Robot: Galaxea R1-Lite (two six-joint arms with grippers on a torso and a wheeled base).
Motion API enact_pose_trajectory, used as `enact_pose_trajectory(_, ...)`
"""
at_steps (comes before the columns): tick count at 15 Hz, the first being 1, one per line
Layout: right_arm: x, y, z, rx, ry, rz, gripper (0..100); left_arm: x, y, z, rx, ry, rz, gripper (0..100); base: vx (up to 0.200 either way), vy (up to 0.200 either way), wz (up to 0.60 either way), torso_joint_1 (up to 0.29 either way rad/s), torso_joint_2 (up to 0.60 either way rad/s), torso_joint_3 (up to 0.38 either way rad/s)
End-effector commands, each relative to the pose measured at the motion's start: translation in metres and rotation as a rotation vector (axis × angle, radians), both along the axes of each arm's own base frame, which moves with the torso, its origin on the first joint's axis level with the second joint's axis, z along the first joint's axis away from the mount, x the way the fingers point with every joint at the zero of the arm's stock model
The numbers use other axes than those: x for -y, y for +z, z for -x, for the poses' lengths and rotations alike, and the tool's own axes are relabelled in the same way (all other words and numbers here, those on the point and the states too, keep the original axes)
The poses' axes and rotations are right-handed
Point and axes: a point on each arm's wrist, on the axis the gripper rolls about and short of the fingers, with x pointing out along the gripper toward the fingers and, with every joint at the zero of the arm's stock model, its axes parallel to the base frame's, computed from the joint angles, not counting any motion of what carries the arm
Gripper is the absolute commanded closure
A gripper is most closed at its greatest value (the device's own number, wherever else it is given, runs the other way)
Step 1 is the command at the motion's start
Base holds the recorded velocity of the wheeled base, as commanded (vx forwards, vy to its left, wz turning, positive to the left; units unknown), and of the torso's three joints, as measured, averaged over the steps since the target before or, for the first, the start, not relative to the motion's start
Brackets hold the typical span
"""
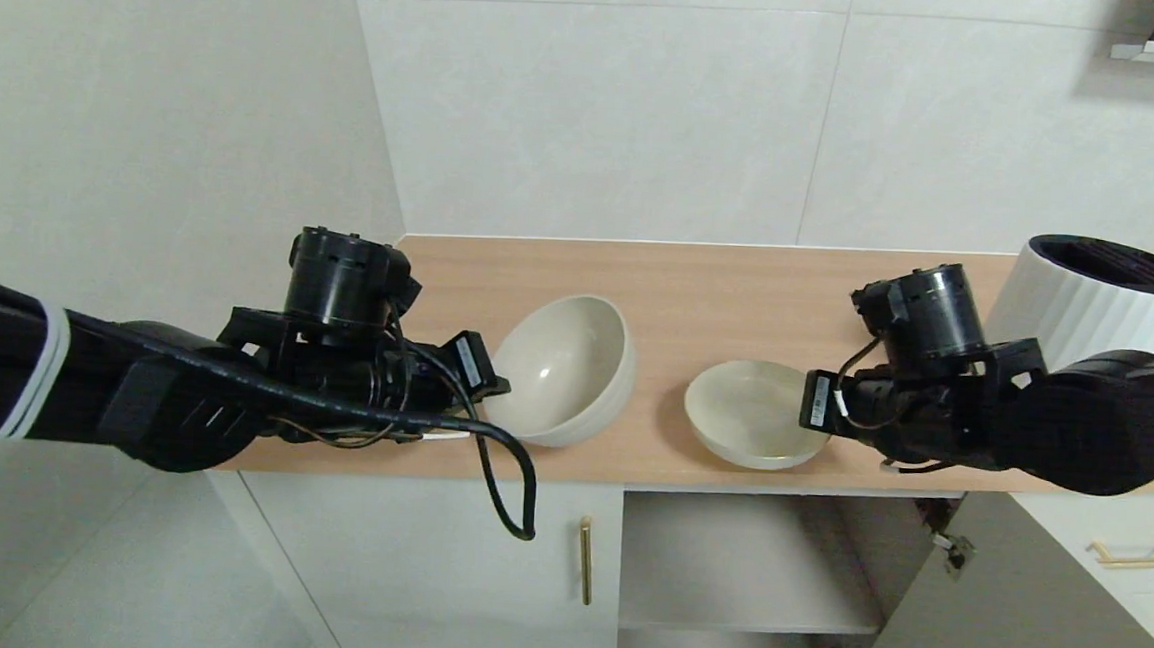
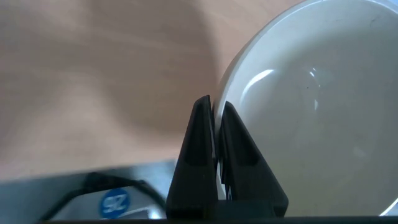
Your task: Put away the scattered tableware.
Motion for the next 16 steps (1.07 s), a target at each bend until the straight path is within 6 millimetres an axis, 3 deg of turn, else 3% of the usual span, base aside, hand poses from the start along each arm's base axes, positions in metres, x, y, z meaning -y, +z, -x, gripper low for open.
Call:
enact_pose_trajectory(1,0.018,0.036,0.041,-0.002,0.087,-0.06,100,-0.008,0.011,0.021,0.038,-0.012,-0.026,100,0.0,0.0,0.0,0.0,0.0,0.0)
enact_pose_trajectory(4,0.034,0.053,0.078,-0.083,0.181,-0.096,100,-0.021,0.022,0.055,0.113,-0.068,-0.103,100,0.0,0.0,0.0,0.0,0.0,0.0)
enact_pose_trajectory(7,0.041,0.03,0.095,-0.135,0.218,-0.029,100,-0.021,0.031,0.087,0.104,-0.165,-0.187,100,0.0,0.0,0.0,0.0,0.0,0.0)
enact_pose_trajectory(10,0.039,0.015,0.1,-0.144,0.258,0.017,100,-0.014,0.027,0.106,0.037,-0.265,-0.259,100,0.0,0.0,0.0,0.0,0.0,0.0)
enact_pose_trajectory(16,0.036,0.008,0.104,-0.159,0.278,0.027,100,-0.007,0.014,0.118,-0.043,-0.381,-0.366,100,0.0,0.0,0.0,0.0,0.0,0.0)
